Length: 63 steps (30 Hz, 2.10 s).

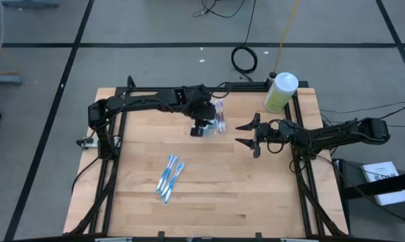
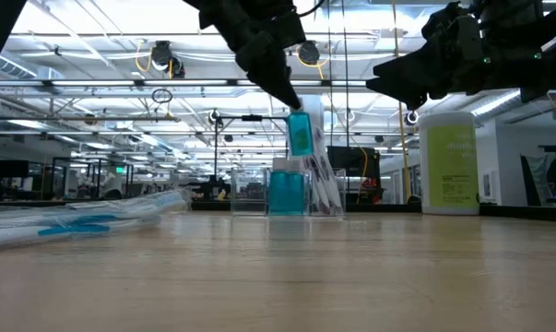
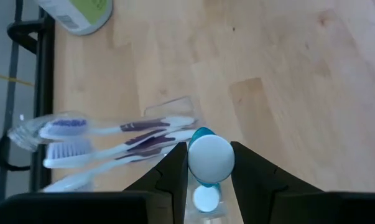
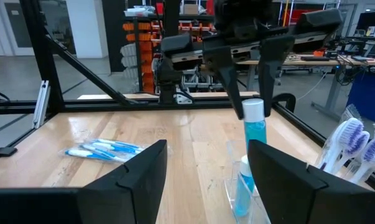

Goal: Pick & Place toothbrushing station
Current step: Put the blue mouthwash into the transparent organizer

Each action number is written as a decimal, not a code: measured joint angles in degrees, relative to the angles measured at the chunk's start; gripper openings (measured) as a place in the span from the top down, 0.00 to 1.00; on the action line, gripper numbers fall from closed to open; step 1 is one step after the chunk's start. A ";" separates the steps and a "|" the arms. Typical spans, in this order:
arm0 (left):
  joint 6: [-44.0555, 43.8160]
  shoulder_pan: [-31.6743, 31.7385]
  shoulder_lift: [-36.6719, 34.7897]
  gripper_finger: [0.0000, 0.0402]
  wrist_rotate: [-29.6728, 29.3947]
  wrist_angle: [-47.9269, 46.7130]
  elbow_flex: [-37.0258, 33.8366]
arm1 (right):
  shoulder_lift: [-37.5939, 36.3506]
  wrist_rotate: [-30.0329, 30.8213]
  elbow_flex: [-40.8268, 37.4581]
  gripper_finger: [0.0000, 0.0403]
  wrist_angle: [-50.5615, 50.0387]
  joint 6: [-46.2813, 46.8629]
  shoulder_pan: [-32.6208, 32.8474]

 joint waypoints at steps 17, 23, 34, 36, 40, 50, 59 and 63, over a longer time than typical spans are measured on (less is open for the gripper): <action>3.65 4.98 1.12 0.74 8.88 -0.78 -0.01 | 0.00 -0.01 0.03 0.46 -0.10 0.00 0.00; 4.98 5.32 2.53 0.74 10.37 -0.47 0.00 | 0.02 -0.01 0.04 0.47 -0.26 0.00 0.00; 4.93 5.44 3.91 0.74 11.13 -0.35 0.07 | 0.02 0.02 0.09 0.47 -1.31 -0.42 0.00; 4.76 5.52 3.91 0.74 11.10 -0.64 0.07 | 0.02 0.01 0.09 0.47 -1.31 -0.70 0.00; 4.68 5.74 3.91 0.74 10.67 -1.37 0.07 | 0.02 0.03 0.09 0.47 -1.44 -0.83 0.00; 4.40 6.11 3.91 0.74 10.41 -2.64 0.11 | 0.02 0.03 0.09 0.46 -1.51 -0.83 -0.02; 4.25 6.09 3.91 0.74 9.58 -2.77 0.11 | 0.02 0.03 0.09 0.46 -1.49 -0.83 0.00; 3.60 6.11 3.91 0.74 8.47 -2.75 0.11 | 0.02 0.01 0.09 0.47 -1.46 -0.83 -0.02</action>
